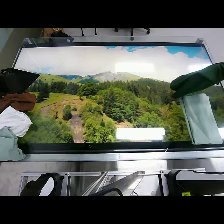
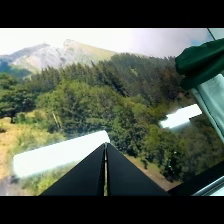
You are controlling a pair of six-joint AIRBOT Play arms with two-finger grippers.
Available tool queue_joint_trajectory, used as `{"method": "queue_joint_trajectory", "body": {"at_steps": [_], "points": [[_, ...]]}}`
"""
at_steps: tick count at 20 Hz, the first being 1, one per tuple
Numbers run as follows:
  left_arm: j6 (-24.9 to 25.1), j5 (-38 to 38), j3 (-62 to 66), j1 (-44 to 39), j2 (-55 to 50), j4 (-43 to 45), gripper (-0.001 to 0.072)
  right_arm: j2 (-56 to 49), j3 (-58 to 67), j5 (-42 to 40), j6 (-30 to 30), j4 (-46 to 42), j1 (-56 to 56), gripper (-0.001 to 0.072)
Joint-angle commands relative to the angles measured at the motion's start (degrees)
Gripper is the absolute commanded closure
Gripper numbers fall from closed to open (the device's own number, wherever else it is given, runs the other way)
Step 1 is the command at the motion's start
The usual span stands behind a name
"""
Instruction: Fold the shirts.
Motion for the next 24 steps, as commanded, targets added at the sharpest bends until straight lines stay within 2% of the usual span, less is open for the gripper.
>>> {"method": "queue_joint_trajectory", "body": {"at_steps": [1, 7, 9, 11, 14, 16, 19, 24], "points": [[0.0, 0.0, 0.0, 0.0, 0.0, 0.0, 0.0690, 0.0, 0.7, -3.5, 0.3, 0.0, -0.7, 0.0692], [0.0, 0.0, 0.0, 0.0, 0.0, 0.0, 0.0690, 0.2, 1.2, -4.9, 0.5, 0.0, -0.7, 0.0692], [0.0, 0.0, 0.0, 0.0, 0.0, 0.1, 0.0690, 0.7, 1.2, -3.9, 3.3, -1.5, -0.7, 0.0692], [0.0, 0.0, 0.0, 0.0, 0.0, 0.0, 0.0690, 2.4, 1.2, -2.7, 10.0, -8.0, -0.7, 0.0692], [0.0, 0.0, 0.0, 0.0, 0.0, 0.0, 0.0690, 6.6, 1.2, 1.3, 25.9, -27.1, -0.7, 0.0692], [0.1, 0.0, 0.0, 0.0, 0.0, 0.1, 0.0690, 8.9, 1.1, 7.0, 34.1, -38.1, -0.7, 0.0692], [0.6, -0.1, 0.0, 0.0, 0.0, 0.1, 0.0690, 11.7, 1.1, 17.7, 41.6, -48.1, -0.7, 0.0692], [3.2, -2.0, 0.0, 0.0, 0.0, 0.1, 0.0690, 12.8, 0.6, 30.2, 49.1, -63.0, -0.7, 0.0691]]}}
